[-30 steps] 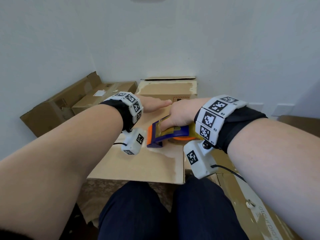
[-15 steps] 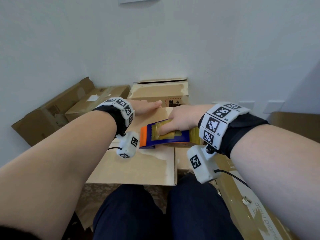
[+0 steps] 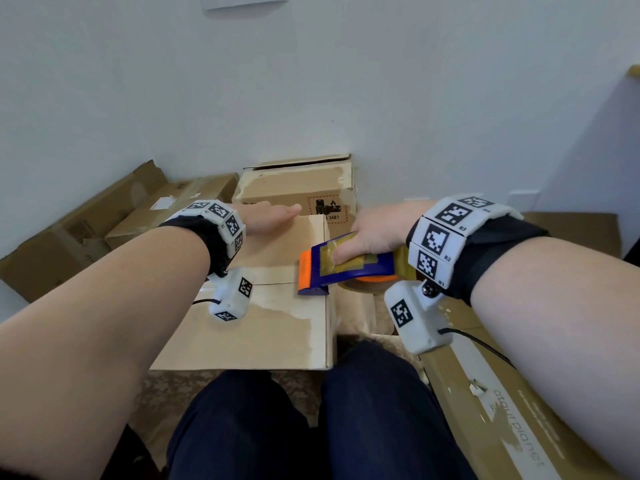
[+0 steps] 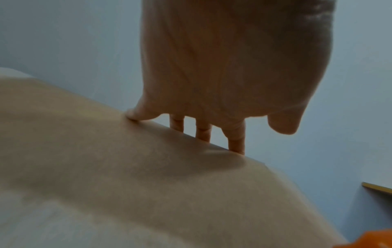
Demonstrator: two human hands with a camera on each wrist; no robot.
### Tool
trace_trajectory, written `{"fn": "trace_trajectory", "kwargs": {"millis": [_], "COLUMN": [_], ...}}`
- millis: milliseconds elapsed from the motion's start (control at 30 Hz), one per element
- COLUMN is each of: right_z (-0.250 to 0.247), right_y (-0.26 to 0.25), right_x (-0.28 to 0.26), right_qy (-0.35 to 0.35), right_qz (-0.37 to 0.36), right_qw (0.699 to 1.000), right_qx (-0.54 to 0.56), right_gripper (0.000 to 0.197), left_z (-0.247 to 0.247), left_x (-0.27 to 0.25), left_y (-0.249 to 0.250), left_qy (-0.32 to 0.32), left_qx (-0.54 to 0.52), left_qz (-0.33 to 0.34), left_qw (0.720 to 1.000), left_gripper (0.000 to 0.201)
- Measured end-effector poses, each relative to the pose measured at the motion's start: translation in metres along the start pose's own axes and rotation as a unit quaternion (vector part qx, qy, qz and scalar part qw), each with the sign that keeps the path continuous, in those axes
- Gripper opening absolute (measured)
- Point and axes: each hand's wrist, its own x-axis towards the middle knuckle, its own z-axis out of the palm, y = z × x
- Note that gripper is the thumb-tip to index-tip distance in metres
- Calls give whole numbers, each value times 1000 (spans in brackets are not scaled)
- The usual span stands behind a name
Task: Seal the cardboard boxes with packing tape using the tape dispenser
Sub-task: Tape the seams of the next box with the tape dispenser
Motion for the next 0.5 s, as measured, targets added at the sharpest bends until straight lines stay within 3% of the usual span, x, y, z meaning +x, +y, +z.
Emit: {"fn": "trace_trajectory", "kwargs": {"millis": [67, 100, 167, 267, 500], "right_z": [-1, -1, -1, 0, 4], "right_y": [-1, -1, -1, -1, 0], "right_x": [1, 2, 2, 2, -2], "right_qy": [-2, -4, -5, -2, 7], "right_qz": [2, 4, 4, 2, 1], "right_qw": [1000, 1000, 1000, 1000, 1000], "right_qx": [-15, -18, -19, -25, -11], "right_gripper": [64, 63, 63, 60, 54], "left_z": [2, 3, 3, 5, 12], "left_x": [-19, -23, -27, -27, -16], "left_y": [16, 21, 31, 51, 73], "left_qy": [1, 0, -3, 19, 44], "left_qx": [46, 63, 116, 191, 201], "left_qz": [11, 13, 16, 30, 15], "left_qw": [999, 998, 993, 981, 978], "left_gripper": [78, 75, 84, 75, 83]}}
